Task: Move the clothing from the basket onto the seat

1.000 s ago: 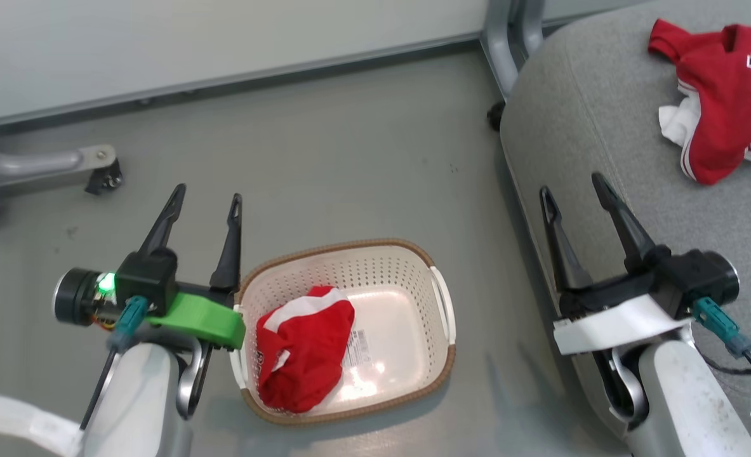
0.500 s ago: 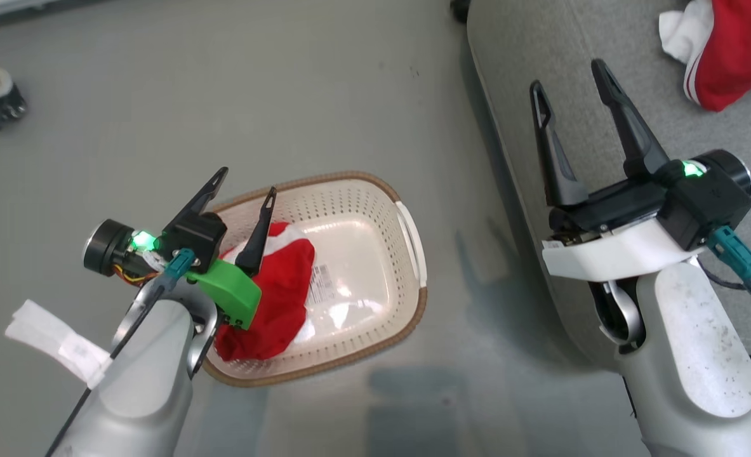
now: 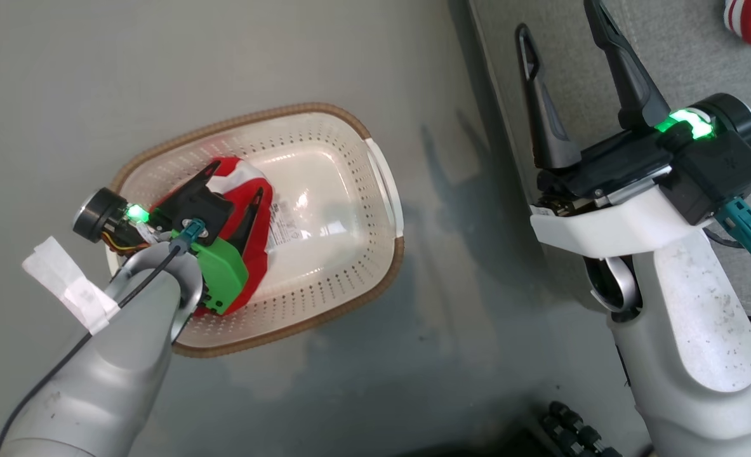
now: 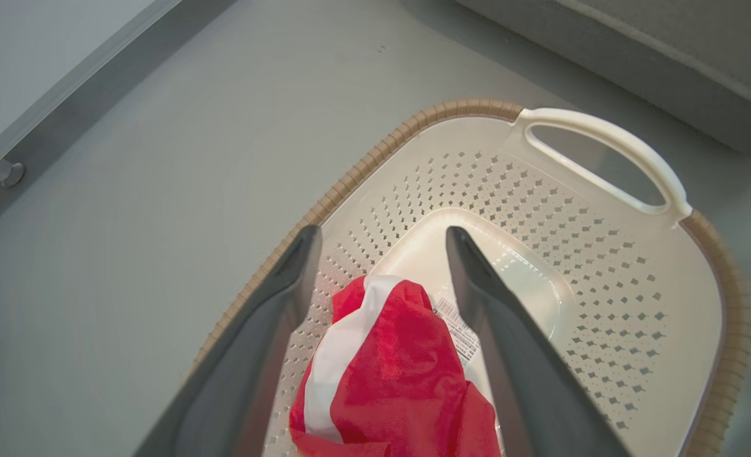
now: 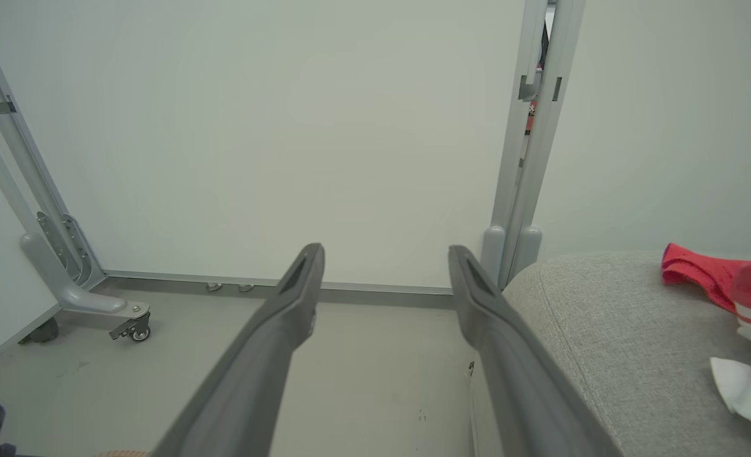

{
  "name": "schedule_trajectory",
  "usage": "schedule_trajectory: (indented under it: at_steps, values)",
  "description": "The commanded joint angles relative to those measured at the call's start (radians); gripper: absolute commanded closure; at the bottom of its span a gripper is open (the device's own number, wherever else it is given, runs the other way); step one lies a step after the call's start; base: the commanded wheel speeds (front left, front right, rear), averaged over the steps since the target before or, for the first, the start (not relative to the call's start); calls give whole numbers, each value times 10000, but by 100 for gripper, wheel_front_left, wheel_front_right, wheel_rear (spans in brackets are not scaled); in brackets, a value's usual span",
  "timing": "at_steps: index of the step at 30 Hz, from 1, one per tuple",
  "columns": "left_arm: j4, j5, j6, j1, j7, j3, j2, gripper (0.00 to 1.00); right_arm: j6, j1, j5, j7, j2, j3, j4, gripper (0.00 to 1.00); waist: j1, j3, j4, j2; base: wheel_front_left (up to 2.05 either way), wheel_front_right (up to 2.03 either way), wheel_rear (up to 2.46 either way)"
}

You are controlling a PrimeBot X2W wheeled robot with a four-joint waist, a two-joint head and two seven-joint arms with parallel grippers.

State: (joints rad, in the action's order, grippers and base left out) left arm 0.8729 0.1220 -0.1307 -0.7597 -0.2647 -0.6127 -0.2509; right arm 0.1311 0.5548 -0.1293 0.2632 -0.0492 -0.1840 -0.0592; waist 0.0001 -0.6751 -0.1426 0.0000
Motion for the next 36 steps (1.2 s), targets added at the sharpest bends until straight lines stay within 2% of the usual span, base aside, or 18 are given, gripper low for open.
schedule_trajectory:
  at_steps: [1, 9, 20, 36]
  values:
    - [253, -26, 3, -322, 8, -156, -169, 0, -7, 178, -3, 24, -23, -49, -75, 0, -1, -742, -355, 0, 0, 0, 0]
    - [1847, -76, 3, -1170, 8, -1518, -391, 0, -7, 491, 53, 24, -21, -244, -237, 0, -1, -1470, -548, 0, 0, 0, 0]
    - [3606, -149, 2, -2151, 433, -3204, -309, 0, -7, 713, 116, 24, -22, -244, -516, 0, -1, -2291, -696, 0, 0, 0, 0]
    - [4124, -187, 2, -3101, 2765, -4566, -395, 0, -7, 842, 412, 24, -22, -128, -1078, 0, -1, -3365, -752, 0, 0, 0, 0]
